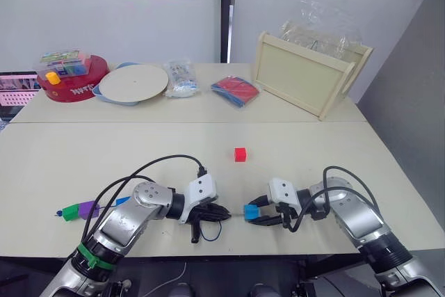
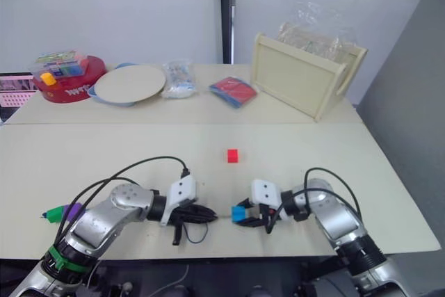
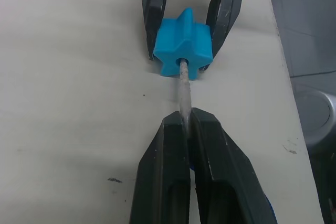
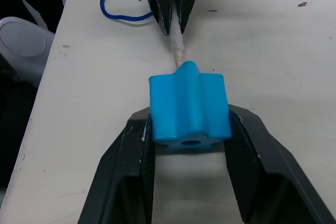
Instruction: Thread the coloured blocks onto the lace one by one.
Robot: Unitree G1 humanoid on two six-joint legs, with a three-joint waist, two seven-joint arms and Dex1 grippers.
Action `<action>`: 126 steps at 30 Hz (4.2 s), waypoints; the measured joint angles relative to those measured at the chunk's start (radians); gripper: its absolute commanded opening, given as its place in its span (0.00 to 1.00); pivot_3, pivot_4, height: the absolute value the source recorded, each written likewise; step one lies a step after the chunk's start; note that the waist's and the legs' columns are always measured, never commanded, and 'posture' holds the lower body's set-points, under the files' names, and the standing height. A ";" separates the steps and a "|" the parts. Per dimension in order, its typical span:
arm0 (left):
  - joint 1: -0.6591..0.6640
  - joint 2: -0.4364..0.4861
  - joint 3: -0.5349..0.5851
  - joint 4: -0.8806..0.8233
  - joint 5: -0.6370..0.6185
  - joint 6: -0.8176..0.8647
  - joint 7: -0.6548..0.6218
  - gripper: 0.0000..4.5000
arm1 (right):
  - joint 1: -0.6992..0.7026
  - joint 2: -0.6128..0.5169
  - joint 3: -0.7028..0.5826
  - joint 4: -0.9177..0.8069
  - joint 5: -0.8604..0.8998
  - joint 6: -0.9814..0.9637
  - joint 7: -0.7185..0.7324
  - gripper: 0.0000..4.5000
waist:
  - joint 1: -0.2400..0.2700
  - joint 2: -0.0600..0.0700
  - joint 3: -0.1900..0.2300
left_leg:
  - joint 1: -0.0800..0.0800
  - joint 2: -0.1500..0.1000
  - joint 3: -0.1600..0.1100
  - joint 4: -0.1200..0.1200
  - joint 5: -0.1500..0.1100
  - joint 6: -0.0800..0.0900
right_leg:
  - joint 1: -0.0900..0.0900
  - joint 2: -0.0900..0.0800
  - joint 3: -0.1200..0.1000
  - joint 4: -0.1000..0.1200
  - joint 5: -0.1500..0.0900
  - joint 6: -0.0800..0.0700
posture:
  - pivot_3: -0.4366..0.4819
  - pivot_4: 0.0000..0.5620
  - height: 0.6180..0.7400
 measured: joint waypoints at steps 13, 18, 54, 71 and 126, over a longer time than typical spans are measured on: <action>-0.028 -0.046 -0.027 0.023 0.006 0.007 0.018 0.00 | 0.012 0.007 0.017 -0.091 -0.002 0.121 -0.047 0.30 | 0.001 0.000 0.000 | 0.000 0.000 0.000 0.000 0.000 0.000 | 0.000 0.000 0.000 0.000 0.000 0.000 | 0.48 0.27 1.00; -0.073 -0.080 -0.051 0.067 0.031 0.008 0.008 0.00 | 0.000 0.035 0.029 -0.123 -0.029 0.191 -0.078 0.30 | 0.002 0.000 0.000 | 0.001 0.000 0.000 0.001 0.000 0.000 | 0.002 0.000 0.000 0.000 0.000 0.000 | 0.48 0.27 1.00; 0.010 -0.038 0.015 -0.007 0.005 0.091 0.050 0.46 | 0.019 0.042 0.016 -0.158 -0.058 0.229 -0.108 0.30 | 0.001 0.000 0.000 | 0.008 0.000 -0.001 -0.001 -0.001 0.001 | 0.011 0.000 -0.001 -0.006 0.000 0.001 | 0.48 0.27 1.00; -0.038 -0.064 -0.035 0.065 0.041 0.015 0.040 0.01 | 0.027 0.030 0.014 -0.183 -0.056 0.252 -0.121 0.30 | 0.006 0.000 0.000 | 0.007 -0.001 -0.001 -0.001 -0.001 0.001 | 0.011 -0.001 -0.001 -0.006 0.000 0.001 | 0.48 0.27 1.00; -0.160 -0.193 -0.111 0.241 0.133 -0.139 -0.046 0.73 | 0.168 -0.106 -0.109 -0.331 0.043 0.357 -0.196 1.00 | 0.023 0.000 0.000 | 0.003 -0.003 -0.001 0.000 -0.001 0.001 | 0.009 -0.002 -0.001 -0.007 0.001 0.003 | 0.48 0.27 1.00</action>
